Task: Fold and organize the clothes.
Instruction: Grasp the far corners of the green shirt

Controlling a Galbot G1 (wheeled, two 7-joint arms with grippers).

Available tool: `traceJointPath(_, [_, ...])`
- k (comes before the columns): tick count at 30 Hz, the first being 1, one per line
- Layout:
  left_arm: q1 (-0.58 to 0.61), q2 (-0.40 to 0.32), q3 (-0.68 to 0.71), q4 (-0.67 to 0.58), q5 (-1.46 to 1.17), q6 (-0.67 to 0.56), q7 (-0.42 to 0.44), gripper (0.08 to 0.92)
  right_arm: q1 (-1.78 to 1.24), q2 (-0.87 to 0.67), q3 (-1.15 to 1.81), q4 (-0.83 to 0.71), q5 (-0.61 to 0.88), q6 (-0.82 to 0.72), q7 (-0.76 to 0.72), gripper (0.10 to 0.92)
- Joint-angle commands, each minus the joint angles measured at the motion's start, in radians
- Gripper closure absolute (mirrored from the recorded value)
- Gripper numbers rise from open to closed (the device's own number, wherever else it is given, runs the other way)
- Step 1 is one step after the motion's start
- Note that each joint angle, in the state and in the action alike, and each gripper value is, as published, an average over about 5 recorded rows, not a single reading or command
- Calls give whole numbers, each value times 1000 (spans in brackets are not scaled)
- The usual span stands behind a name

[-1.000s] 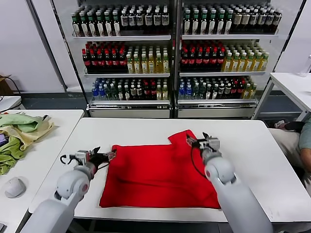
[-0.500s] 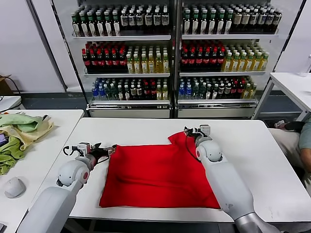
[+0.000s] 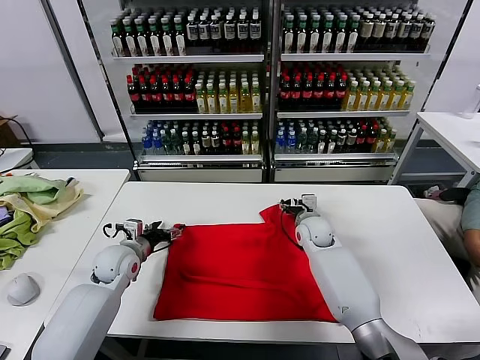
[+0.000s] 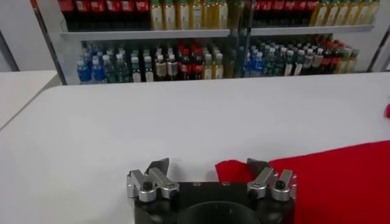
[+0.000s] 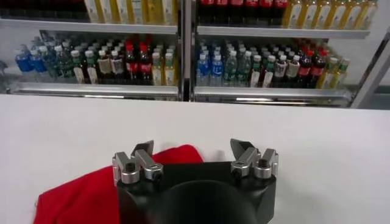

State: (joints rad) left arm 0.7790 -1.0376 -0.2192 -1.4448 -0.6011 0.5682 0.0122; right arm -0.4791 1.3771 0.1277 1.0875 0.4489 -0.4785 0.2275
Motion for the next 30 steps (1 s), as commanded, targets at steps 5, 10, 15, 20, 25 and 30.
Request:
traceJointPath(5, [-4,1,-1,23,16,-14,45,188,-1,-1,-8,-8,15,-7,-4,240])
traceJointPath(10, [-3,0,-1,21,15,-18,56,294,-7,0,-10,-5,17,-10,-7,378])
traceJointPath(15, [5,-2,-3,21,16,-25,68,440,-6,6,-12,-9,17,-9,-13,525])
traceJointPath(20, [8,-2,-6,25,19,-35,72,588,-4,8,-12,-12,15,0,-22,663])
traceJointPath(25, [14,-2,-7,23,48,-41,85,727,-9,6,0,8,21,36,-34,810])
traceJointPath(30, [33,4,-19,-13,46,-62,89,864,-63,-18,18,166,36,41,-29,904])
